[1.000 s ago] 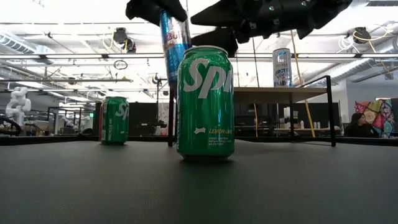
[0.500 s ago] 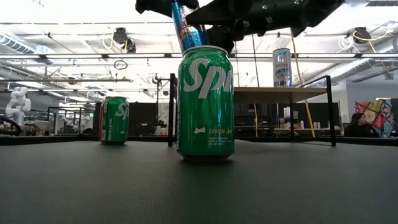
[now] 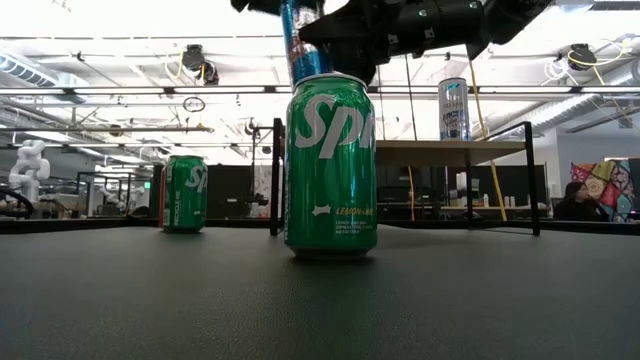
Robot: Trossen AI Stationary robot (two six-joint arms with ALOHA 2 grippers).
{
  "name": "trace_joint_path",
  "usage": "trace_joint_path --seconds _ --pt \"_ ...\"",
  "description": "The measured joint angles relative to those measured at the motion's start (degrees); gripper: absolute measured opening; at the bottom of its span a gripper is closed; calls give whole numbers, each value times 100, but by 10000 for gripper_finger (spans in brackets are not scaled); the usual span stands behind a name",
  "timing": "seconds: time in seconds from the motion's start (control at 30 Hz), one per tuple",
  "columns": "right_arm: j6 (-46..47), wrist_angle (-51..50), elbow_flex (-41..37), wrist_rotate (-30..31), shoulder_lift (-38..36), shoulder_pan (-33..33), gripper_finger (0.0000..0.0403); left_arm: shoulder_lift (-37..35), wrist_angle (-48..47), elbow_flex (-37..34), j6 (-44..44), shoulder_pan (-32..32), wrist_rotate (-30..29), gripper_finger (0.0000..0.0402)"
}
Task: Place canned beverage on shelf
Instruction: Put the top blue soda can on the shelf
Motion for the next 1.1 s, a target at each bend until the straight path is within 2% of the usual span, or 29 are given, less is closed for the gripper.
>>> trace_joint_path --seconds 0.2,0.33,0.4,0.57,0.73,0.97,1.1 --pt "-67 -140 -230 24 -522 -425 225 -25 -85 501 604 20 26 324" --pt "-72 -123 -572 21 -1071 -771 226 -25 -105 555 754 87 27 334" --pt "-115 -126 -731 17 -1341 -929 228 -23 -71 441 775 140 28 335" --pt "-284 -385 -924 19 -1930 -1403 229 -15 812 -290 917 419 69 335" --pt "-251 -469 -1165 53 -1962 -1858 230 -15 1553 -886 1005 742 398 335" --pt "-37 661 -1914 322 -1969 -2543 230 -15 2044 -1337 1001 955 533 335" --pt "9 854 -2100 292 -1979 -2798 230 -15 2038 -1391 1000 964 542 335"
